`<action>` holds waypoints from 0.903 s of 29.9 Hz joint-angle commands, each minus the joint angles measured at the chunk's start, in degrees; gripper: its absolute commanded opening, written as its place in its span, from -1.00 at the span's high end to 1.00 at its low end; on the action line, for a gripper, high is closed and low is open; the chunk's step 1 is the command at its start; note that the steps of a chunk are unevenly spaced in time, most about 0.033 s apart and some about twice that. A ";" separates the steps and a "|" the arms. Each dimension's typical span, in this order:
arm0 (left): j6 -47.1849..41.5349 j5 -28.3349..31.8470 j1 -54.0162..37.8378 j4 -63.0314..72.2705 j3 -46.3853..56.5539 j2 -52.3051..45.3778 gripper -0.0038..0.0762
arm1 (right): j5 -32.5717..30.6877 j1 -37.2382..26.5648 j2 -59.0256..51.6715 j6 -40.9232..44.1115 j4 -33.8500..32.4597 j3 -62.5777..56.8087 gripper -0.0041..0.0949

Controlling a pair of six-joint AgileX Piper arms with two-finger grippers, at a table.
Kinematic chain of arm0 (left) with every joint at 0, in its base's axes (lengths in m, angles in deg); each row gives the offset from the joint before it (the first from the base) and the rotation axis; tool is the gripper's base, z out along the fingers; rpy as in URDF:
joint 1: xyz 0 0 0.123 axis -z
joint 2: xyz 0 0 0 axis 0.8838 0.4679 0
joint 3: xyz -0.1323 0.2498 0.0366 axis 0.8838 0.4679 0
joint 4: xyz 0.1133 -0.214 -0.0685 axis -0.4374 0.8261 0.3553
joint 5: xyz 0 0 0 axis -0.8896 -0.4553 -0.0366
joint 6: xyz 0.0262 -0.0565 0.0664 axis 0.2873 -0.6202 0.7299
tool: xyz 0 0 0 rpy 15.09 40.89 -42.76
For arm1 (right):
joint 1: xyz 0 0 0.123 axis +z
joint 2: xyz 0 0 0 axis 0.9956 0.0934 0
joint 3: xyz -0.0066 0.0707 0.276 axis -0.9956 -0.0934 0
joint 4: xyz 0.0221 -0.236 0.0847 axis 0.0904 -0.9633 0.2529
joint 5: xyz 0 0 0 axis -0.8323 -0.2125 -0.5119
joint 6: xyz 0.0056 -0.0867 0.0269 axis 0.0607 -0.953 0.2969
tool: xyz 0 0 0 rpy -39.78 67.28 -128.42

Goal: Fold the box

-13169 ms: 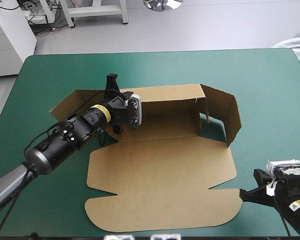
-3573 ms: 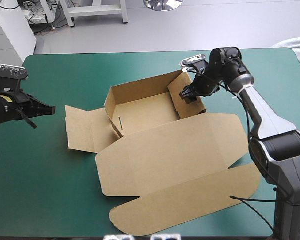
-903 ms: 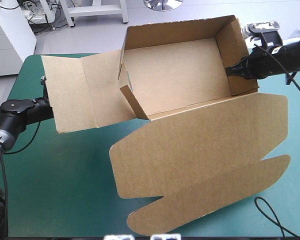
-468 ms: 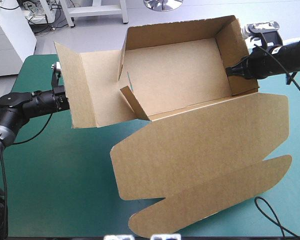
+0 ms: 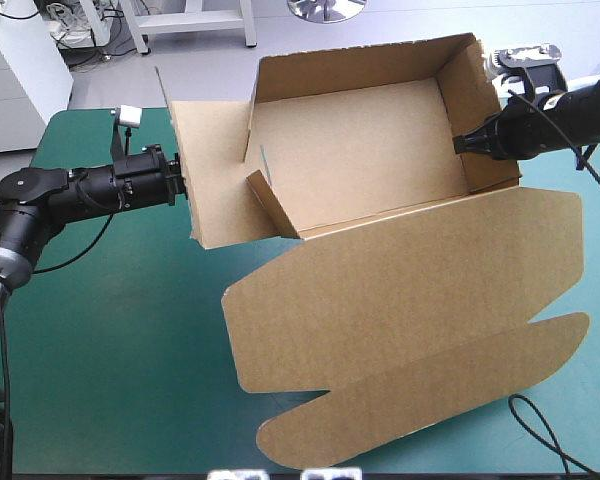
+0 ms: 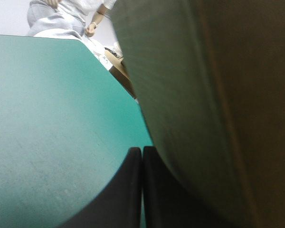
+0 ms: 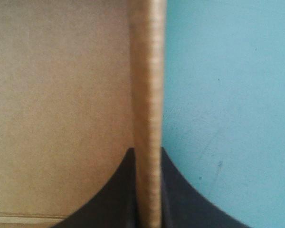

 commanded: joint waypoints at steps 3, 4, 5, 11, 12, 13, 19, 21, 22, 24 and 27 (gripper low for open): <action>-0.91 -5.57 3.57 5.03 -4.48 -2.32 0.93 | 2.02 2.03 -2.46 2.40 -0.79 1.53 0.95; -1.49 -5.57 3.96 5.03 -5.12 -2.32 0.93 | 2.27 2.27 -2.46 2.48 -0.97 1.53 0.95; -1.85 -5.57 4.39 5.03 -5.62 -2.32 0.93 | 2.60 2.37 -2.46 3.05 -1.38 1.53 0.95; -2.94 -5.57 4.52 4.69 -8.84 -2.32 0.93 | 4.80 4.44 -2.46 4.23 -2.25 1.53 0.95; -3.21 -5.44 4.52 4.39 -9.03 -2.32 0.92 | 5.45 4.84 -2.46 4.64 -2.64 1.53 0.95; -3.93 -5.34 4.52 3.46 -9.46 -2.32 0.91 | 5.93 5.16 -2.46 4.90 -3.02 1.53 0.95; -5.42 -5.32 4.52 0.62 -10.31 -2.32 0.60 | 7.62 6.72 -2.46 6.46 -5.82 1.53 0.95; -5.41 -5.32 4.52 1.27 -10.31 -2.32 0.37 | 8.14 6.96 -2.46 6.86 -6.24 1.53 0.95; -5.41 -5.32 4.52 1.67 -10.31 -2.32 0.27 | 8.25 6.96 -2.46 7.04 -6.24 1.53 0.95; -5.41 -5.32 4.52 2.72 -10.31 -2.32 -0.02 | 8.64 6.96 -2.46 7.42 -6.28 1.53 0.95; -5.85 -5.22 4.52 3.10 -10.67 -2.32 -0.31 | 9.12 6.96 -2.46 7.80 -6.50 1.53 0.95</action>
